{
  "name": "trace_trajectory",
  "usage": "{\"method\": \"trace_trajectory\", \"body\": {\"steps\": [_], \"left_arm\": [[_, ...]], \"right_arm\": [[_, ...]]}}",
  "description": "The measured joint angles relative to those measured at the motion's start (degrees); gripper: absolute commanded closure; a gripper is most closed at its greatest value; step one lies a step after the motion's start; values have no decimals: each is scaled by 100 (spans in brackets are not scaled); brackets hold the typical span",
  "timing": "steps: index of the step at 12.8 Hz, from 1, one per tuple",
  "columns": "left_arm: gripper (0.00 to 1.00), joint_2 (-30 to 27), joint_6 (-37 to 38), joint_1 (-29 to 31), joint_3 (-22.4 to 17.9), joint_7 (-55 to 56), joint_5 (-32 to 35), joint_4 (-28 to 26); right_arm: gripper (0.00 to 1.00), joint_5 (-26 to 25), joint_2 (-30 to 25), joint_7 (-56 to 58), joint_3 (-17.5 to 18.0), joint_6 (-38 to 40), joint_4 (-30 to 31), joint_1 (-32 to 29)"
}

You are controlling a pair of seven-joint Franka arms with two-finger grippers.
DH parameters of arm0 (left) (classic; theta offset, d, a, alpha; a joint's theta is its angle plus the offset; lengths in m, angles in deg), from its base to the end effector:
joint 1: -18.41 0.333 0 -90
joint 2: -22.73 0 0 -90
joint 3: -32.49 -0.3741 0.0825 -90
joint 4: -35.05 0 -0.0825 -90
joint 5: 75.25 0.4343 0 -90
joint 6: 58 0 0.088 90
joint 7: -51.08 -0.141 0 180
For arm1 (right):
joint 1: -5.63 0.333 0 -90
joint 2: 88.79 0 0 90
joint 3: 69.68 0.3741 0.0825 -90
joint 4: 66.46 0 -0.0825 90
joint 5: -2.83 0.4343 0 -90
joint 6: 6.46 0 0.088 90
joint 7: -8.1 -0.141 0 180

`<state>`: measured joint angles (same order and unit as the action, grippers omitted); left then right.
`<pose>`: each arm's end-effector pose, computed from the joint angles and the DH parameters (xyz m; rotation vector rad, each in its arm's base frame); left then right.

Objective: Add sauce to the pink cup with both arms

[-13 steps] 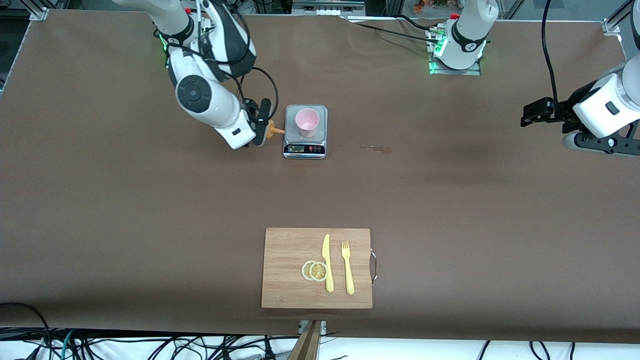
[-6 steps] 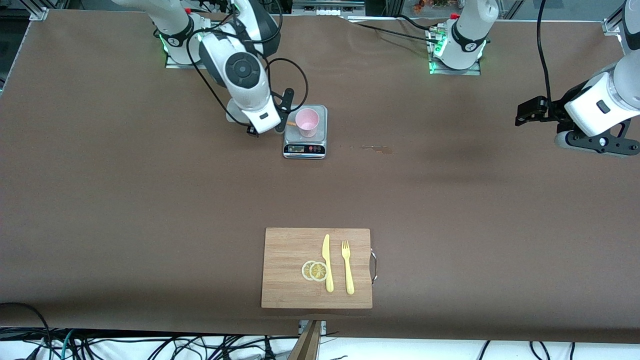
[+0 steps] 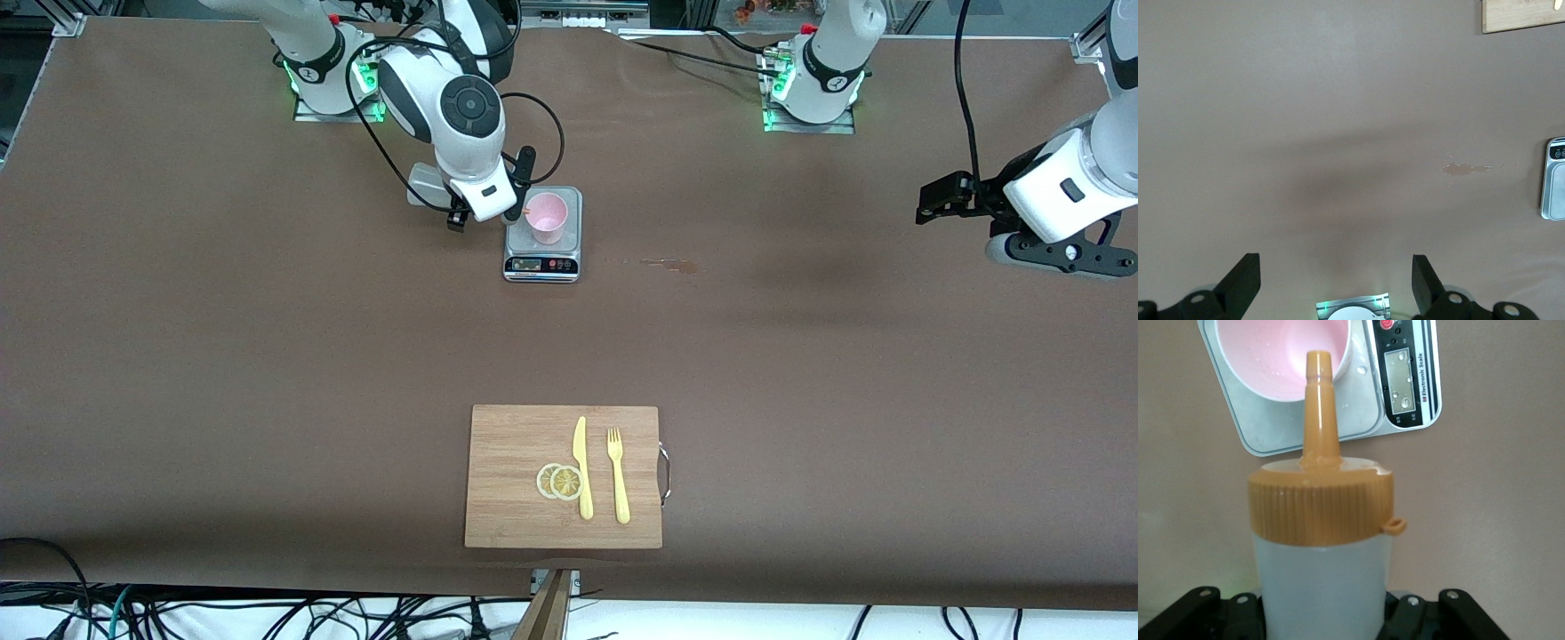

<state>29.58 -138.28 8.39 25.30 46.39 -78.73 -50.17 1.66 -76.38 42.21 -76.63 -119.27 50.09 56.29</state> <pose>0.6192 -0.0446 0.6060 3.0696 -0.2071 -0.3150 0.4313 0.4112 0.3128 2.3605 1.9243 -0.4227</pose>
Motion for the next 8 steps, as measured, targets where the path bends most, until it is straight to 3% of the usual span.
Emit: {"method": "trace_trajectory", "body": {"steps": [8], "left_arm": [[0, 10, 0, 0, 1, 0, 0, 5]], "right_arm": [[84, -670, 80, -523, 329, 452, -35, 121]]}}
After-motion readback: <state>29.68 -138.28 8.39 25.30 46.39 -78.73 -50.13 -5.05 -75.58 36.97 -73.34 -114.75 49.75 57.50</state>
